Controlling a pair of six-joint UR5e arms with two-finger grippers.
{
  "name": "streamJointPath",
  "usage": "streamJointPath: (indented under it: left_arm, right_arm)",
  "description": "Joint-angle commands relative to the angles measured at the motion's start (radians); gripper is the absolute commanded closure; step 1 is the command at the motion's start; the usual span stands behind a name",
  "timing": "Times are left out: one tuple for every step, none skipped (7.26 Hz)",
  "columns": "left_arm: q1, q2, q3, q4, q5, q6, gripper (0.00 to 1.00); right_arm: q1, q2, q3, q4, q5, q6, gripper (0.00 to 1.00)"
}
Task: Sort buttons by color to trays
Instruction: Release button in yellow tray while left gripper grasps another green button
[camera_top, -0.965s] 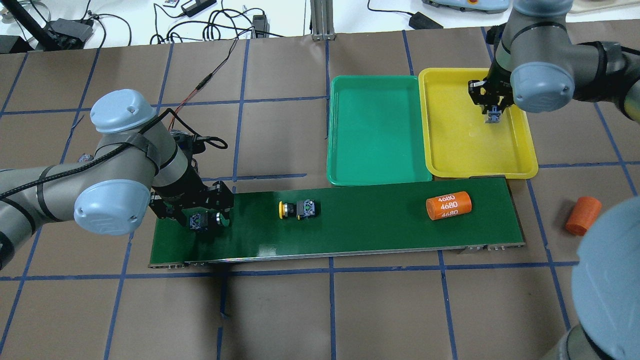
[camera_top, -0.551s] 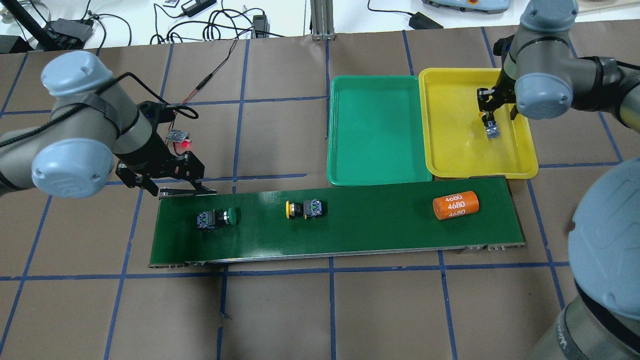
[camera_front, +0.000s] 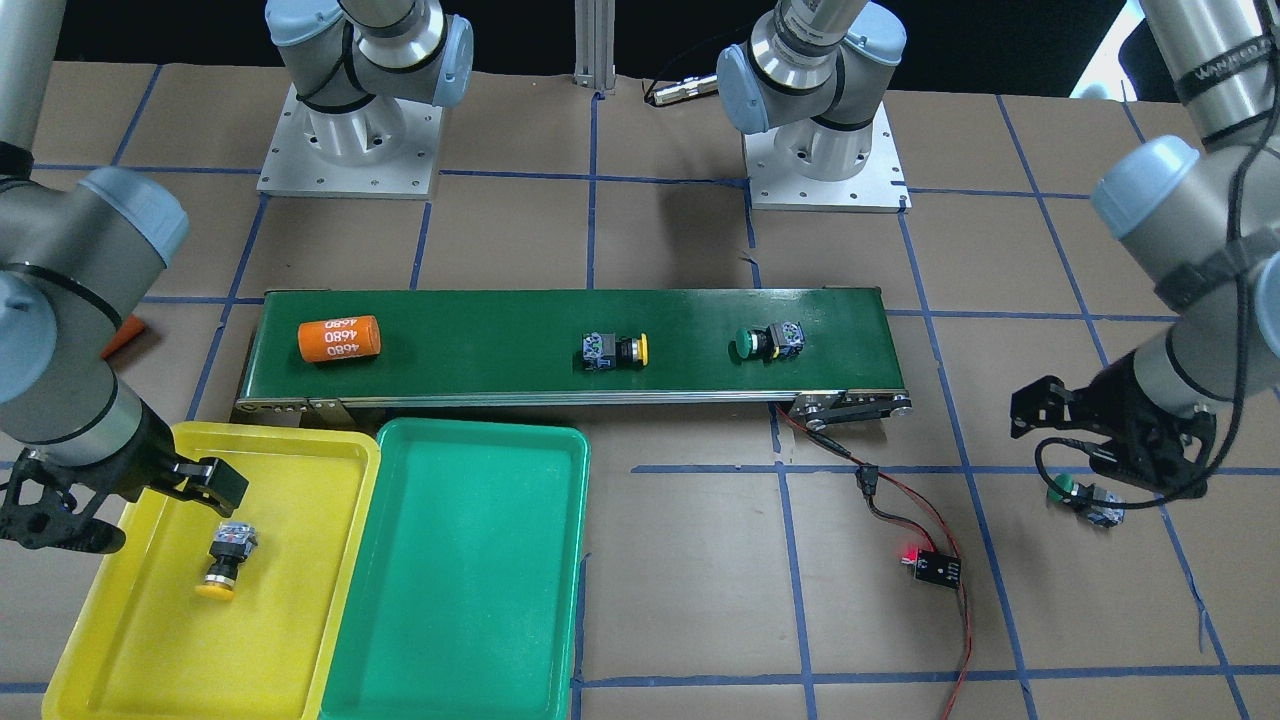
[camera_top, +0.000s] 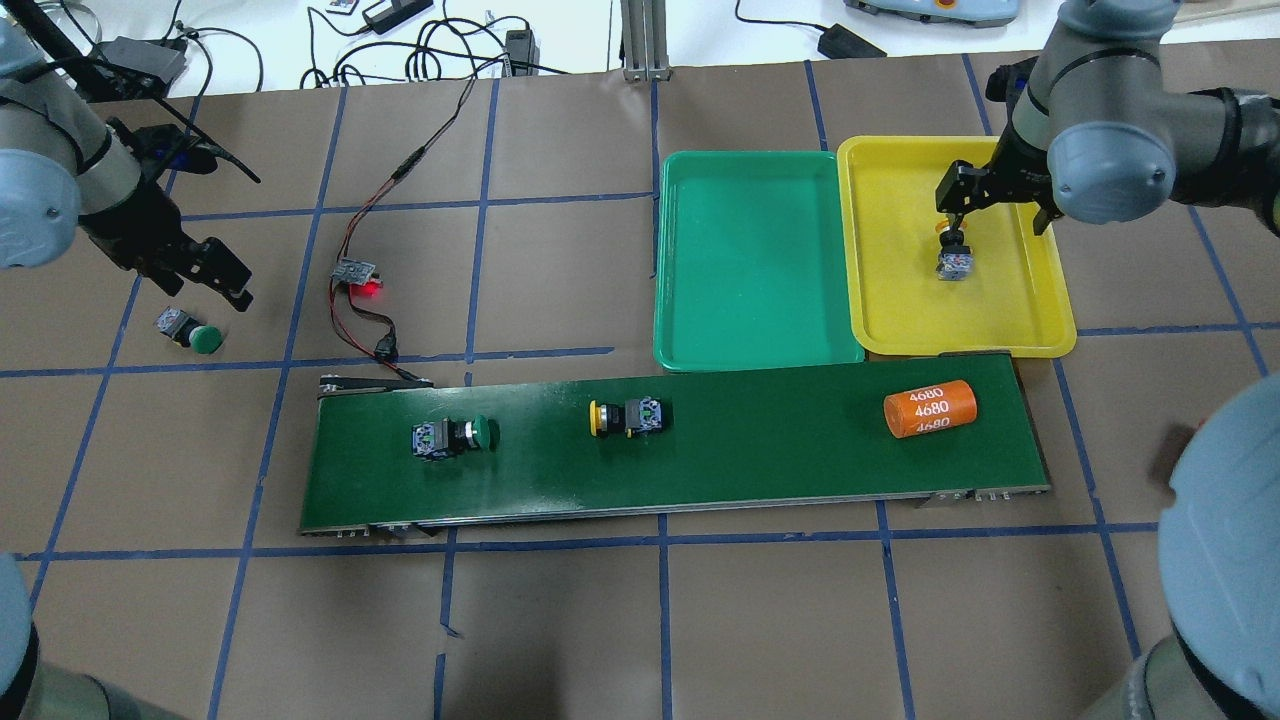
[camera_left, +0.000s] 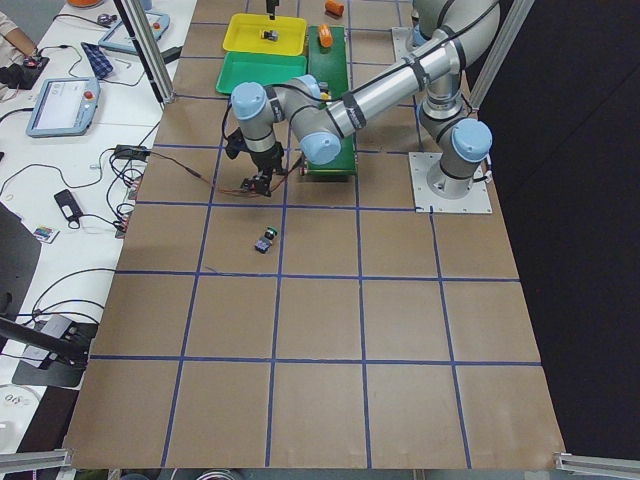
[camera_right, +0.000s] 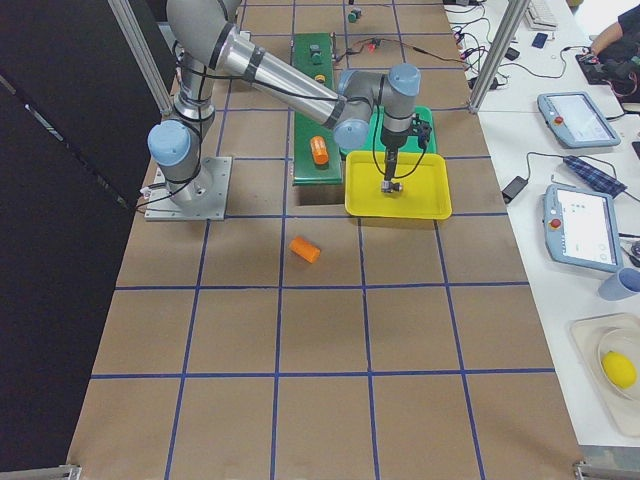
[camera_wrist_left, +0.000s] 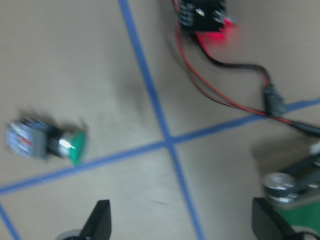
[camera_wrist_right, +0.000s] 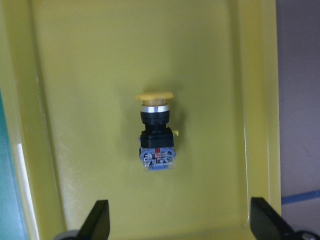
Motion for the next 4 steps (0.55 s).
streamJointPath:
  left_arm:
    - [0.033,-0.125,0.065,0.060,0.006,0.360,0.00]
    - [0.051,-0.156,0.053,0.136,0.008,0.414,0.00]
    - [0.056,-0.176,0.053,0.179,0.009,0.419,0.00]
    - [0.064,-0.193,0.056,0.193,0.009,0.427,0.00]
  right_arm:
    - [0.020,-0.163,0.009,0.198,0.012,0.083,0.00]
    - [0.076,-0.252,0.009,0.281,0.012,0.192,0.00]
    - [0.162,-0.279,0.020,0.299,0.010,0.339,0.00]
    - [0.226,-0.276,0.047,0.296,0.013,0.459,0.00]
